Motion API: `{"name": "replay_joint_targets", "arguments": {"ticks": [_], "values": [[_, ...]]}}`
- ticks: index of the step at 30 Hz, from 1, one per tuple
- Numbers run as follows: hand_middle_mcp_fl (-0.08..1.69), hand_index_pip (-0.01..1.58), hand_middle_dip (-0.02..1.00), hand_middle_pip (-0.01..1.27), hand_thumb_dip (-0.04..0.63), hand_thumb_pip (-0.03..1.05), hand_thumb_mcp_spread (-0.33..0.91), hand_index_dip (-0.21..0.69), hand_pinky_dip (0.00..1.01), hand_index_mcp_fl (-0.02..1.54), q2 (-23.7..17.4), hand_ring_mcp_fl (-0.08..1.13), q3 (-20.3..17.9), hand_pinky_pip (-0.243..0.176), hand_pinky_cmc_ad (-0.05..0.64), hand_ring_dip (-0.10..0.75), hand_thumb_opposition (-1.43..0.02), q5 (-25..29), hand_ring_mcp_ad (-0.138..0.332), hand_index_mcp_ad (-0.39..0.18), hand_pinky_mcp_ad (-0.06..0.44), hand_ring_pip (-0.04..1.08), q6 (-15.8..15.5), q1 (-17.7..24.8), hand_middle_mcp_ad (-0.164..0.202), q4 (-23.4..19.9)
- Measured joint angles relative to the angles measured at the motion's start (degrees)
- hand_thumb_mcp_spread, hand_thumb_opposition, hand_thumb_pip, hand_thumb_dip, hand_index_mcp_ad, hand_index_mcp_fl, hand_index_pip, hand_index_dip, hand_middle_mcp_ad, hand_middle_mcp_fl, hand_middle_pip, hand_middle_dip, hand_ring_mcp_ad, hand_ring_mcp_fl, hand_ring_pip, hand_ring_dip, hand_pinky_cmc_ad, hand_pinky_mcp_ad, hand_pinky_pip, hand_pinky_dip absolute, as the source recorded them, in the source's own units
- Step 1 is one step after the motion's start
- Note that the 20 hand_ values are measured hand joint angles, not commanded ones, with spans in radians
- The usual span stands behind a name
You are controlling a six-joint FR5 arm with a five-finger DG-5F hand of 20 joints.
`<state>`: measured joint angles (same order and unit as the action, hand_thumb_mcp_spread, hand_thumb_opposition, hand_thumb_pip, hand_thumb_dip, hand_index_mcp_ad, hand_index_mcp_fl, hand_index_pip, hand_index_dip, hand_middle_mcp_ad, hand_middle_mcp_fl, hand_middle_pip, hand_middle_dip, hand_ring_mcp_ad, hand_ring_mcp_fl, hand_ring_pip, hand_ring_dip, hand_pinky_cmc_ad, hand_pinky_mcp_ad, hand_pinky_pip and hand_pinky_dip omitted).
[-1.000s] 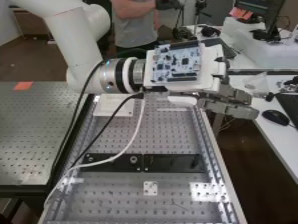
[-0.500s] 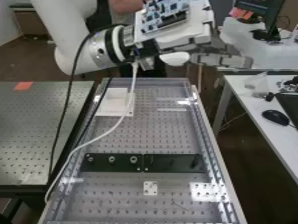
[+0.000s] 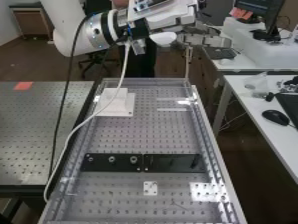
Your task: Grab the chopstick and place it in the clear container
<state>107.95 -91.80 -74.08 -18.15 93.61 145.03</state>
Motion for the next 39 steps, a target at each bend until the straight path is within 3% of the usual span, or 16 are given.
{"name": "replay_joint_targets", "arguments": {"ticks": [9, 16, 31, 39], "values": [[1.28, 0.63, 0.27, 0.58, 0.281, 0.5, 0.6, 0.063, 0.18, 1.24, 0.1, 0.76, 0.4, 0.066, 0.478, 0.431, -1.14, 12.0, 0.054, -0.185, 0.241, 0.11, -2.6, 9.0, 0.051, 2.2], [1.28, 0.63, 0.27, 0.58, 0.281, 0.5, 0.6, 0.063, 0.18, 1.24, 3.0, 0.77, 2.7, 0.066, 0.48, 0.431, -1.14, 18.1, 0.044, -0.185, 0.241, 0.11, -2.1, 14.9, 0.054, 5.8], [1.28, 0.63, 0.27, 0.58, 0.281, 0.5, 0.6, 0.063, 0.2, 1.24, 7.8, 0.79, 7.6, 0.065, 0.476, 0.431, -1.16, 22.7, 0.033, -0.173, 0.244, 0.1, 4.3, 17.4, 0.052, 20.3], [1.27, 0.63, 0.26, 0.59, 0.281, 0.5, 0.59, 0.063, 0.21, 1.24, 9.3, 0.8, 9.3, 0.065, 0.476, 0.431, -1.16, 23.5, 0.033, -0.173, 0.244, 0.1, 5.6, 17.7, 0.052, 26.0]]}}
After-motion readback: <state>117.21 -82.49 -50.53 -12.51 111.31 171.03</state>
